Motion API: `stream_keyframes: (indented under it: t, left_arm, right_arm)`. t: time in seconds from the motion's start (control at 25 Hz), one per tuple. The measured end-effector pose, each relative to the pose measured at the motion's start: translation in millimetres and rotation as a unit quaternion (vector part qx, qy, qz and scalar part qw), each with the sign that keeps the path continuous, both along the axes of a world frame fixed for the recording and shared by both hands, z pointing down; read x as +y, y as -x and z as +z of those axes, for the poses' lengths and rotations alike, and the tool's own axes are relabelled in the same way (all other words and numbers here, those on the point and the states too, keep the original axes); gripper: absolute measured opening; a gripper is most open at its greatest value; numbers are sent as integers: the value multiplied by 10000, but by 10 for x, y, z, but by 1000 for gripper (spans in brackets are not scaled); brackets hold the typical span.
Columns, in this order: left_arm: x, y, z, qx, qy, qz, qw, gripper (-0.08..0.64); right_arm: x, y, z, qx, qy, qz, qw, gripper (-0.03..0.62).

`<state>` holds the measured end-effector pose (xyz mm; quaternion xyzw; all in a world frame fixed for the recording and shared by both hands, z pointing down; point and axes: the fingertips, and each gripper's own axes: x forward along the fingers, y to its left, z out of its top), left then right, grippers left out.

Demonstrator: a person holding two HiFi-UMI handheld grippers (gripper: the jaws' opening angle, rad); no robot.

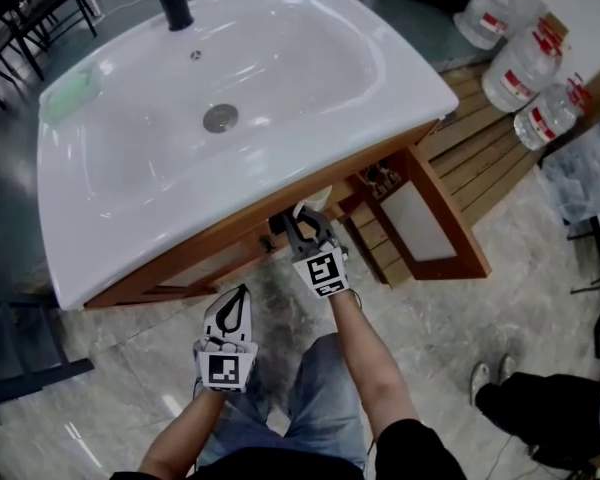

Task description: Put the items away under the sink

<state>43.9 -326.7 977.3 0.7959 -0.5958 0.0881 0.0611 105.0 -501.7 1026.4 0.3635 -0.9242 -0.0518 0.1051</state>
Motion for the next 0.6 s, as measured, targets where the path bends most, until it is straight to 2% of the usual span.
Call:
stream_keyframes:
  t: [0.16,0.32,0.4,0.6]
  left_arm:
    - [34,-22,-67,-37,80,80,9999,5]
    - [131,-97,-348,-95,270,266,9992,5]
    - [221,-159,-571,-119,427,373,9983,5]
    - [471,-316,-1504,86,675,526,9963,5]
  right_arm:
    - [114,-150,-2,-135,258,255,9993,75]
    - [413,-408,-55,-126,664,530,9963,64]
    - [637,-565,-165,-122,928,683,9933,21]
    - [1313,-914,-983,-254,1504,1017,9831,11]
